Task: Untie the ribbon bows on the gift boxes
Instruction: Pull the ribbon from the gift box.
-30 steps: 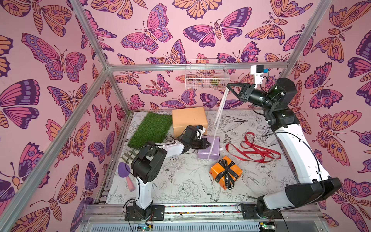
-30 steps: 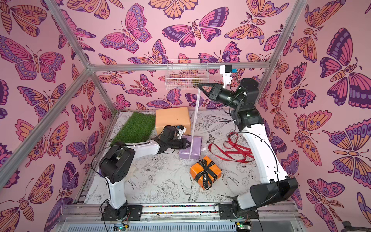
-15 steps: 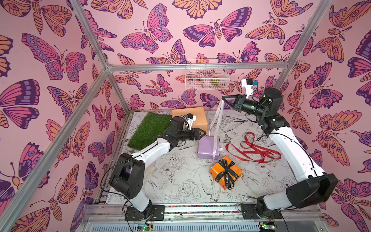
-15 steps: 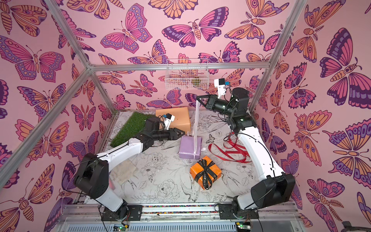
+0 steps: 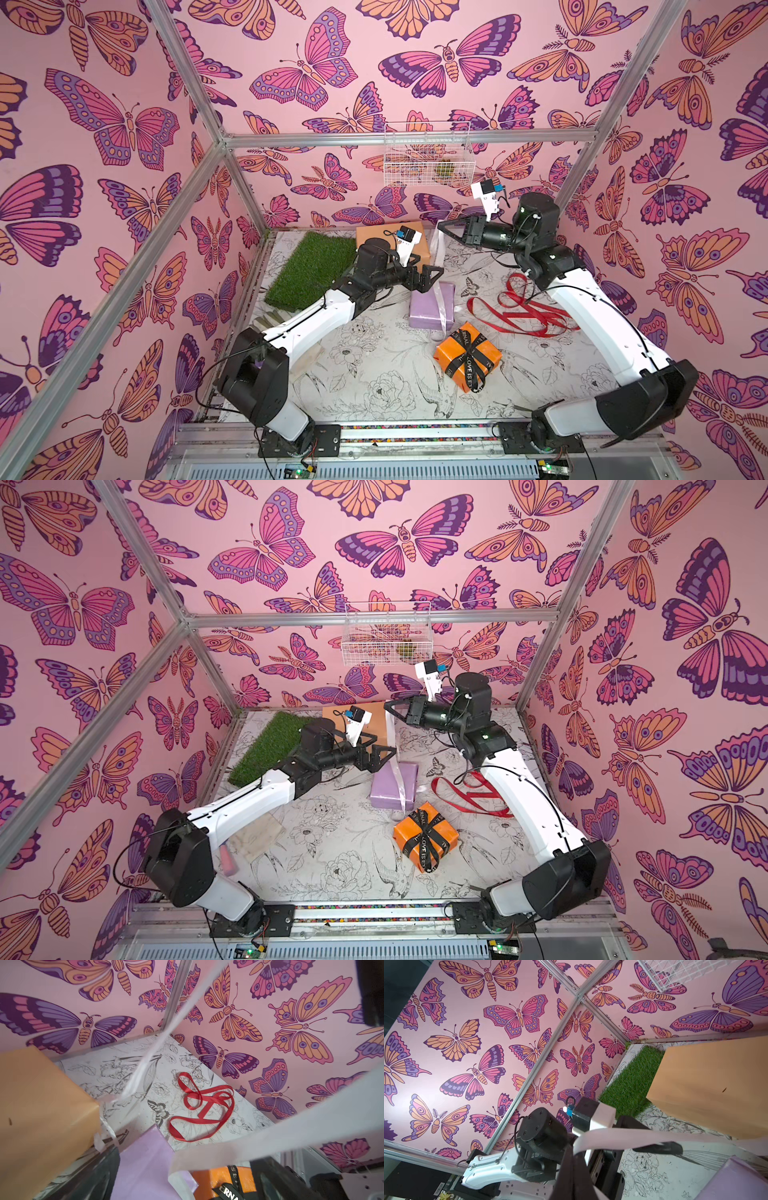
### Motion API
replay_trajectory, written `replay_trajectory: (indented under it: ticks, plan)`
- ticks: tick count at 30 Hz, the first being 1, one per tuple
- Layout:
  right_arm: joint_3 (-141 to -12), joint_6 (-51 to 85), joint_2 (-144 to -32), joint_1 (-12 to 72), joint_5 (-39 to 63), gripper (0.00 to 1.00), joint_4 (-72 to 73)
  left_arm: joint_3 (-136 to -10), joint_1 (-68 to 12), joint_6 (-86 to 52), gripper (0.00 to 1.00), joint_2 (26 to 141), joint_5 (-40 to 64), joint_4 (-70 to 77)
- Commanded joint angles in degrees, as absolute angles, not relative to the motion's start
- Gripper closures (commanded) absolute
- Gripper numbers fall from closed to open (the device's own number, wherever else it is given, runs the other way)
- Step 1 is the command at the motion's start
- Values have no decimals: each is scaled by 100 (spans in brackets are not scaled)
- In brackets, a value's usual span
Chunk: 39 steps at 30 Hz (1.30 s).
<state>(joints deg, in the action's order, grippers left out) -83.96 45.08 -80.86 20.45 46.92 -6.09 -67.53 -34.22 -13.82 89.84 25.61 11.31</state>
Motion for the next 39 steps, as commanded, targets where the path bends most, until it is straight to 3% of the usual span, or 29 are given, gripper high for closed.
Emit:
replay_trajectory:
  ticks: [1, 5, 11, 20, 23, 26, 27, 39]
  plan:
    - [-8217, 4339, -7635, 2084, 4810, 100, -912, -6988, -3311, -892, 1, 9206, 2219, 1459]
    - [-7926, 4263, -7270, 2083, 4861, 100, -1092, -7207, -3162, -834, 0, 9494, 2563, 1698]
    - [-7738, 4311, -7110, 2084, 5207, 100, -1185, -7535, -3029, -979, 19, 10011, 3784, 2198]
    - [-7879, 4069, -7159, 2061, 5282, 100, -1437, -7794, -3050, -1410, 26, 10497, 4840, 2736]
    - [-7950, 4078, -7209, 2048, 5324, 100, -1441, -7915, -3041, -1450, 48, 10606, 4933, 2760]
    - [-7967, 4062, -7191, 2021, 5302, 100, -1432, -7989, -3020, -1499, 96, 10663, 4970, 2768]
    - [-7953, 4053, -7177, 1984, 5272, 100, -1420, -7977, -3023, -1531, 100, 10663, 4951, 2768]
    - [-7164, 4711, -7578, 645, 3806, 100, -353, -6578, -3242, -2494, 100, 9864, 4477, 2979]
